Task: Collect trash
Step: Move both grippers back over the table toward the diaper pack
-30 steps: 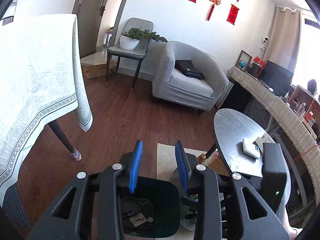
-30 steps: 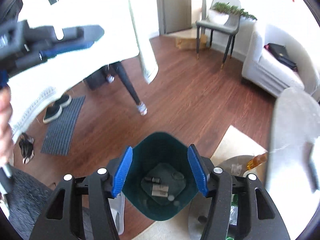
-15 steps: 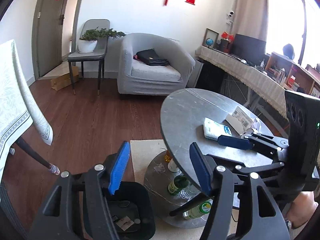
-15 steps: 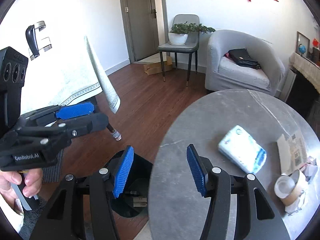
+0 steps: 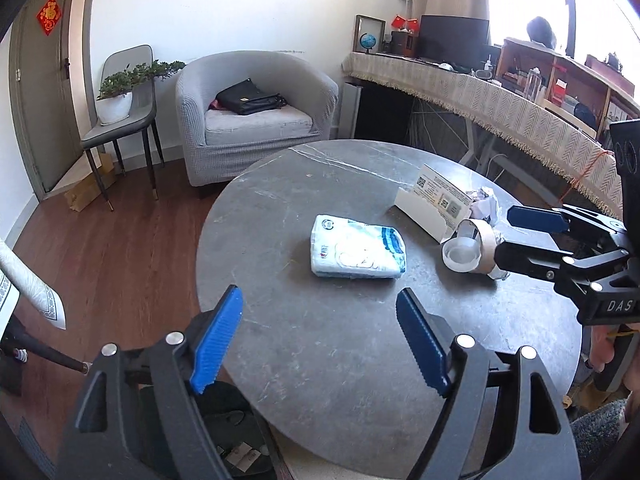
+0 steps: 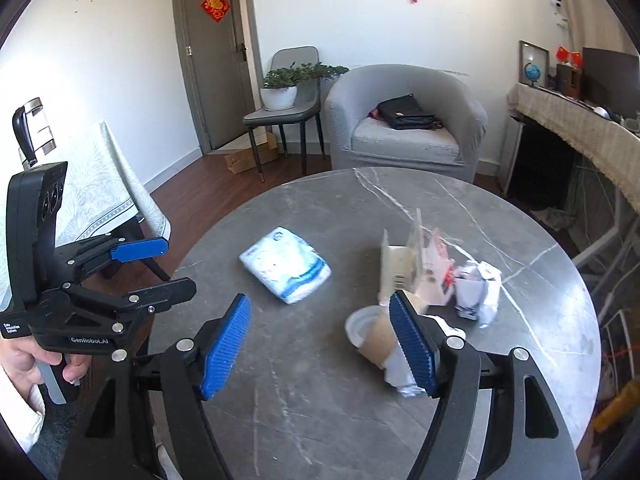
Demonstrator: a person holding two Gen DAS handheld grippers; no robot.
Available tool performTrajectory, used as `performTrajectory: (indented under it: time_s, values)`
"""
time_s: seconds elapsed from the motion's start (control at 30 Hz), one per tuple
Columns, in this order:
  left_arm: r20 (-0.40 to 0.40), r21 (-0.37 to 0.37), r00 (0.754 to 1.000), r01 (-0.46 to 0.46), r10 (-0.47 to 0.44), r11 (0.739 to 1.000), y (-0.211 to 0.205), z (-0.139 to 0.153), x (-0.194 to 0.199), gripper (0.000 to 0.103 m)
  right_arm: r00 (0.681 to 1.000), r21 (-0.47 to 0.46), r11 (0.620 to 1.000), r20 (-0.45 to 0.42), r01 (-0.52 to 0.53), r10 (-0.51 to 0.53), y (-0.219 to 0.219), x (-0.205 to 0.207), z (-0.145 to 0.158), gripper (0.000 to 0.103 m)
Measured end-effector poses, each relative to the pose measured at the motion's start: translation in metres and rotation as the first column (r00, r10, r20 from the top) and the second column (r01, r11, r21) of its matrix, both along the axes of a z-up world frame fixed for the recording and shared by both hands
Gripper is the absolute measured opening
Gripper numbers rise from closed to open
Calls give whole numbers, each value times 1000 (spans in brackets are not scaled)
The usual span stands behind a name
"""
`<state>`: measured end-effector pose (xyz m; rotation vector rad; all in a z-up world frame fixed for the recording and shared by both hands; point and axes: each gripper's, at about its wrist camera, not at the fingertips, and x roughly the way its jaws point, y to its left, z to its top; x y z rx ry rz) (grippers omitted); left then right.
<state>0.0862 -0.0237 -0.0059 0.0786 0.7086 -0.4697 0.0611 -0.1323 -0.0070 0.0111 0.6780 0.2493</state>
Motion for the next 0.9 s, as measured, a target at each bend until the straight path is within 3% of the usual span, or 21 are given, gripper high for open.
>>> performTrajectory:
  time_s: [0.27, 0.5, 0.77, 0.9]
  values:
    - [-48, 19, 998, 36, -36, 999, -35, -13, 24, 83, 998, 0, 999, -42, 40, -40, -47, -10, -12, 86]
    - [-96, 29, 995, 43, -40, 999, -51, -22, 36, 84, 992, 75, 993, -88, 92, -86, -84, -4, -8, 90]
    - [-116, 72, 993, -1, 10, 997, -58, -27, 52, 84, 983, 82, 991, -162, 104, -89, -101, 24, -11, 90]
    - [-98, 135, 994, -33, 46, 990, -56, -31, 59, 84, 979, 50, 994, -184, 101, -90, -102, 39, -16, 90]
